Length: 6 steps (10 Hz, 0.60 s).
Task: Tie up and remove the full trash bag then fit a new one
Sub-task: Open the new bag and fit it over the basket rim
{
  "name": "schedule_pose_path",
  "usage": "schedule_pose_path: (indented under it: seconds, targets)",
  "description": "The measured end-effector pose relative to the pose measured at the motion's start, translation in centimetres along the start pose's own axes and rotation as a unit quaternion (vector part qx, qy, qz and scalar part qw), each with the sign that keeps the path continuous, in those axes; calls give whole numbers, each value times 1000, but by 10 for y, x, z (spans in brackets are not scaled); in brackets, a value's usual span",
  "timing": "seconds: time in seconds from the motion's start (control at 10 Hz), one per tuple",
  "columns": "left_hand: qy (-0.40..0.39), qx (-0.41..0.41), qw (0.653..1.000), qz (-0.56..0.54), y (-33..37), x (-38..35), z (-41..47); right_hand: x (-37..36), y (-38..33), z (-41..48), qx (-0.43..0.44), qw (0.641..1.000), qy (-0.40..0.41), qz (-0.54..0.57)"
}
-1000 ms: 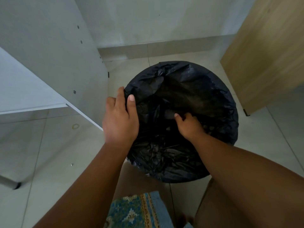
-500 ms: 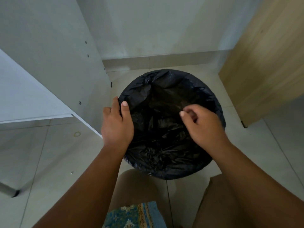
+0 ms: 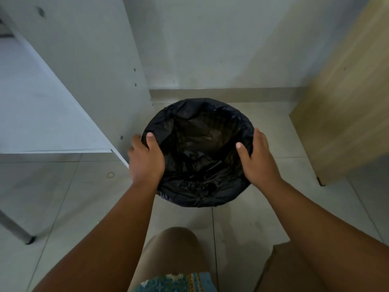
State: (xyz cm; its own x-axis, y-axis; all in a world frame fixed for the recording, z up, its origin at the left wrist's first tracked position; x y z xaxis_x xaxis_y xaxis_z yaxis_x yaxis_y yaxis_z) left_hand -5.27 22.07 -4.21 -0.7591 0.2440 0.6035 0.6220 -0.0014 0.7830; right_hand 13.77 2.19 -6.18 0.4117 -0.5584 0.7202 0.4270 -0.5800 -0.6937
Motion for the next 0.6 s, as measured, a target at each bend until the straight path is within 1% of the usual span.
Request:
schedule_pose_path:
  seconds: [0.1,0.2,0.3,0.4,0.5,0.6]
  targets:
    - [-2,21,999,-28,-2,7,1,-9,-2,16,9,1000,-30,0]
    - [-19,31,999,-35,-3,11,0,-10,-3,30,21,999,-43,-3]
    - [-44,46,998,-12,0,15,2,-10,-2,41,27,998,-60,-13]
    - [-60,45,996,49,7,20,1,-5,-6,45,10,997,-73,-19]
    - [-47,27,991,124,20,34,-8,15,-21,39,0,996,-41,-78]
    - [-43,-28,994,101,50,55,-40,47,-55,22,28,998,1,-61]
Point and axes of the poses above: each hand's wrist, its own z-axis towards the middle knuckle, its own x-axis out of the back of the hand, y = z × x, the point moved 2 cm from there along z, towards the middle knuckle, and after that the axes turned 1 degree about z, right-handed, at the moved point
